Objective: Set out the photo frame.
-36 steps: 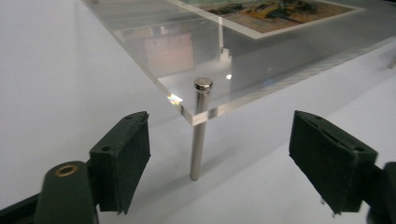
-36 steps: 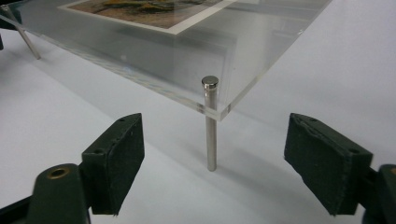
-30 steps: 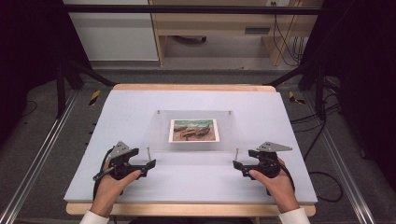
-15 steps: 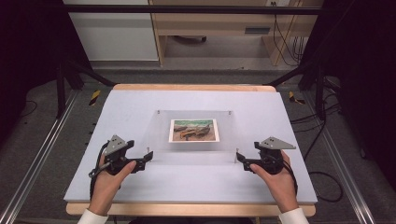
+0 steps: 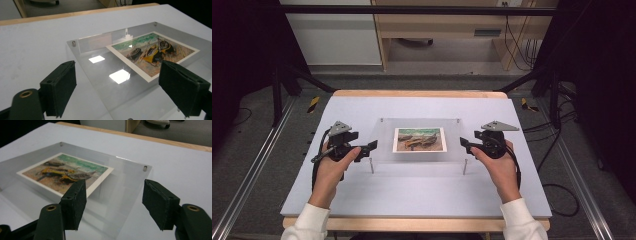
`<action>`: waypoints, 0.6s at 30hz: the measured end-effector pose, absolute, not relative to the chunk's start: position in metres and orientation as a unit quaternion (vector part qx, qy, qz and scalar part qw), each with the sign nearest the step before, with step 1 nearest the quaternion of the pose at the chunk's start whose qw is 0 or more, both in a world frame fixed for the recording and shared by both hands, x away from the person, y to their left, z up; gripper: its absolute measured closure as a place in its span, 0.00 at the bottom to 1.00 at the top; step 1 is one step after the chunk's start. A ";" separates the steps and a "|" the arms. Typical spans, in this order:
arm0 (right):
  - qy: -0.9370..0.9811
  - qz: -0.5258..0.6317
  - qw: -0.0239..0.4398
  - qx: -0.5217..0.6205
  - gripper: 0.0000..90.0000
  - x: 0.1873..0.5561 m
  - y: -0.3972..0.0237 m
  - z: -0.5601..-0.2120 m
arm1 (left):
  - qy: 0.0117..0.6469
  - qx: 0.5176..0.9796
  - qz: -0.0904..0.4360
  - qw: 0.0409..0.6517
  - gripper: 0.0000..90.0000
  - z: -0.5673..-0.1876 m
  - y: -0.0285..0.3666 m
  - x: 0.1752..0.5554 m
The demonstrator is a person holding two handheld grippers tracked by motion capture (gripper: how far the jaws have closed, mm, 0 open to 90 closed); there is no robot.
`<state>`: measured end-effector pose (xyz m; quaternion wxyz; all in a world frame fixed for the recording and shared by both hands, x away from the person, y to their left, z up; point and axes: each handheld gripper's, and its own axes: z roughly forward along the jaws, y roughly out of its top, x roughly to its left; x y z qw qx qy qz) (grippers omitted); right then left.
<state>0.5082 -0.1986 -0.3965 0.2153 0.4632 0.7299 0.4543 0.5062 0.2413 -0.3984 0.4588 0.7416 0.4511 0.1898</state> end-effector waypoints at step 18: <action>0.737 0.452 0.158 0.476 0.39 0.501 -0.202 -0.424 | 0.466 0.744 0.159 0.451 0.22 -0.428 0.232 0.501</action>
